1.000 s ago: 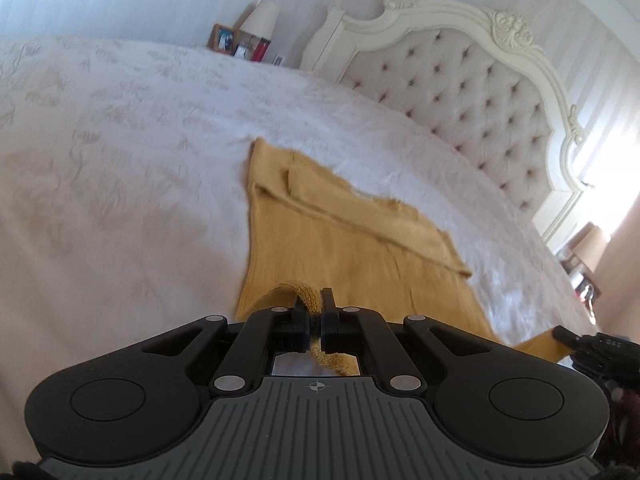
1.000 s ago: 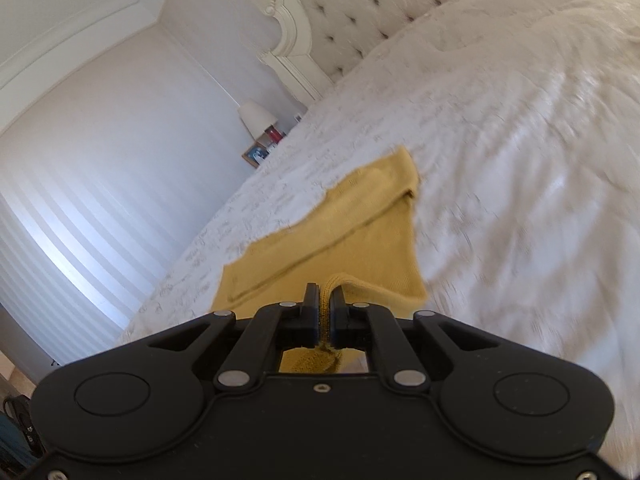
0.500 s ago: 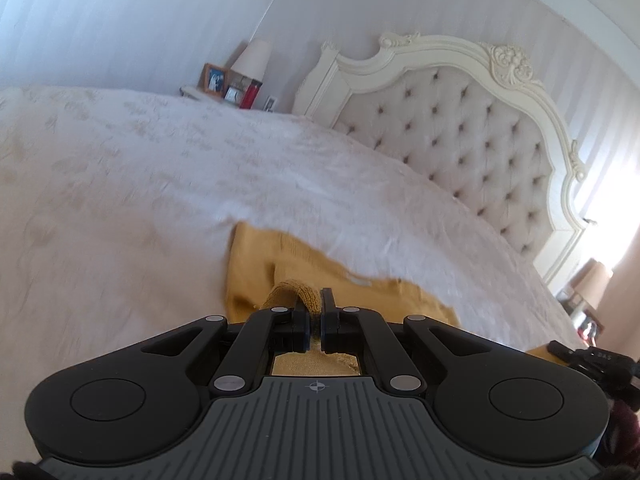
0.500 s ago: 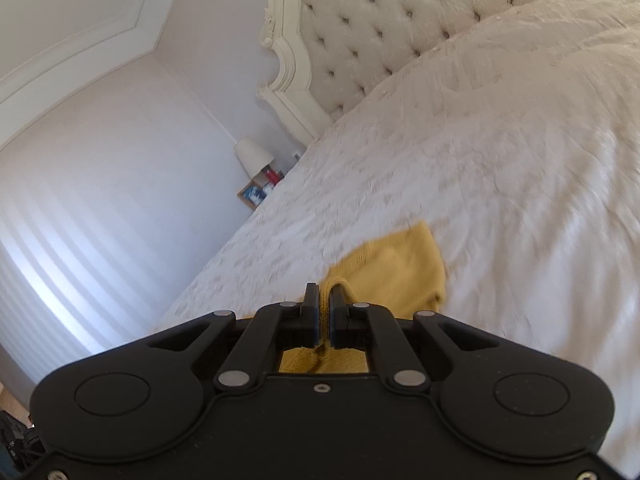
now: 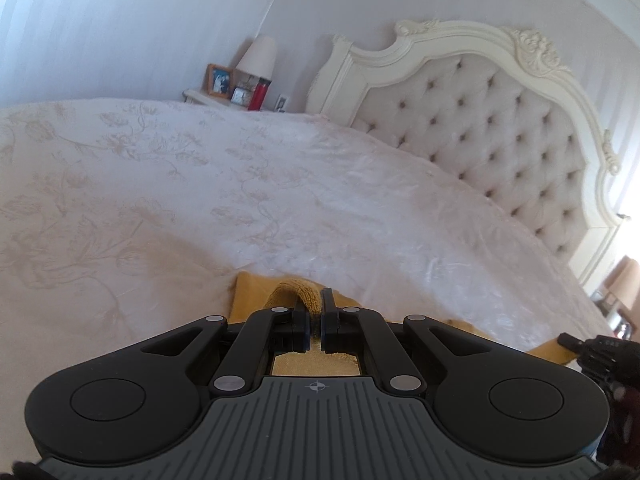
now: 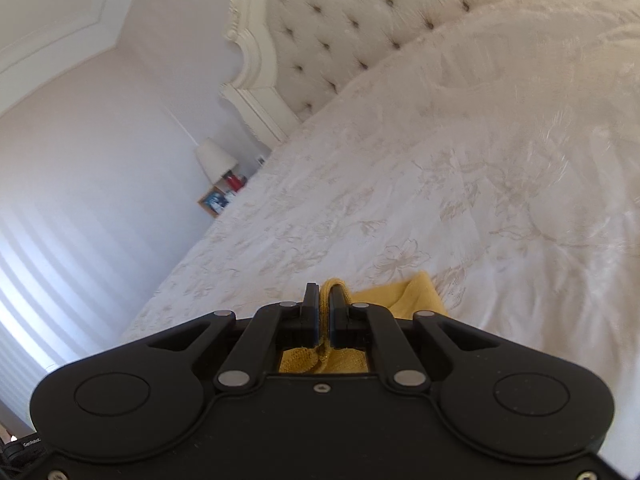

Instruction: Fold small clothes

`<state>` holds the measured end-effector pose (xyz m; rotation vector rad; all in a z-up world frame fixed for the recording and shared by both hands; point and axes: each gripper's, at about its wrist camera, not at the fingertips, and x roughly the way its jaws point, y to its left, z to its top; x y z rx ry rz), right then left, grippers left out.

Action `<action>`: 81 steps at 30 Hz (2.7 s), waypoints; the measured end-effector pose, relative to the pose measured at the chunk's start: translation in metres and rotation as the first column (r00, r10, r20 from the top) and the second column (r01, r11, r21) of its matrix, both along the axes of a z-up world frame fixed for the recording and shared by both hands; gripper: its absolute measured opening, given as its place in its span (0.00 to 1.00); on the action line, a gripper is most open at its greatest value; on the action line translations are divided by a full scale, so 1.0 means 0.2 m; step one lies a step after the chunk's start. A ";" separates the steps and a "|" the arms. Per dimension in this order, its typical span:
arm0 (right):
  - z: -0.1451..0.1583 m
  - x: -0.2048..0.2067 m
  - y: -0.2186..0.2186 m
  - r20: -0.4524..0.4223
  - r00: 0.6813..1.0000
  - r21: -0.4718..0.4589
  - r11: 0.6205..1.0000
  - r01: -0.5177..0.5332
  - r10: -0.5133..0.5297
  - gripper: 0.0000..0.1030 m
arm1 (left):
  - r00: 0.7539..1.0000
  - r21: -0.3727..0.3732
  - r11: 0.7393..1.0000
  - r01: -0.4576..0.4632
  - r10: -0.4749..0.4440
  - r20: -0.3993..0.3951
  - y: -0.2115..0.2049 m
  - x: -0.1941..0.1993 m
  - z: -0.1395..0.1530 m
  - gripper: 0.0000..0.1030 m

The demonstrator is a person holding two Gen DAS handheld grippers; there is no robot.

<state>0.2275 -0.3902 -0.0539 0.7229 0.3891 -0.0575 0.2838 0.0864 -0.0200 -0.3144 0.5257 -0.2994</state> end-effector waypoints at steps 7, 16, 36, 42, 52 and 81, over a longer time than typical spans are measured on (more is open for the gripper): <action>-0.12 0.21 0.00 -0.078 0.997 -0.045 0.999 -0.002 -0.002 0.10 | 0.998 0.044 0.998 -0.048 0.050 -0.031 -0.02 0.22 -0.11 0.04; -0.21 0.29 0.02 -0.146 0.989 -0.119 0.993 -0.016 -0.001 0.18 | 0.990 0.135 0.987 -0.083 0.097 -0.105 -0.08 0.36 -0.22 0.24; -0.08 0.07 0.57 -0.224 0.933 -0.498 0.790 -0.357 0.280 0.52 | 0.975 0.427 0.876 0.223 -0.199 -0.101 -0.48 -0.04 -0.27 0.81; -0.14 0.30 0.62 -0.347 0.896 -0.485 0.764 -0.425 0.278 0.52 | 0.965 0.405 0.882 0.241 -0.171 -0.200 -0.48 0.15 -0.34 0.84; -0.15 0.61 0.48 -0.386 0.906 -0.437 0.831 -0.345 0.173 0.52 | 0.964 0.385 0.906 0.175 -0.079 -0.254 -0.47 0.53 -0.31 0.89; -0.25 -0.38 0.46 -0.260 0.941 -0.459 0.829 -0.319 0.218 0.72 | 0.968 0.470 0.851 0.232 -0.155 -0.198 -0.52 -0.28 -0.34 1.00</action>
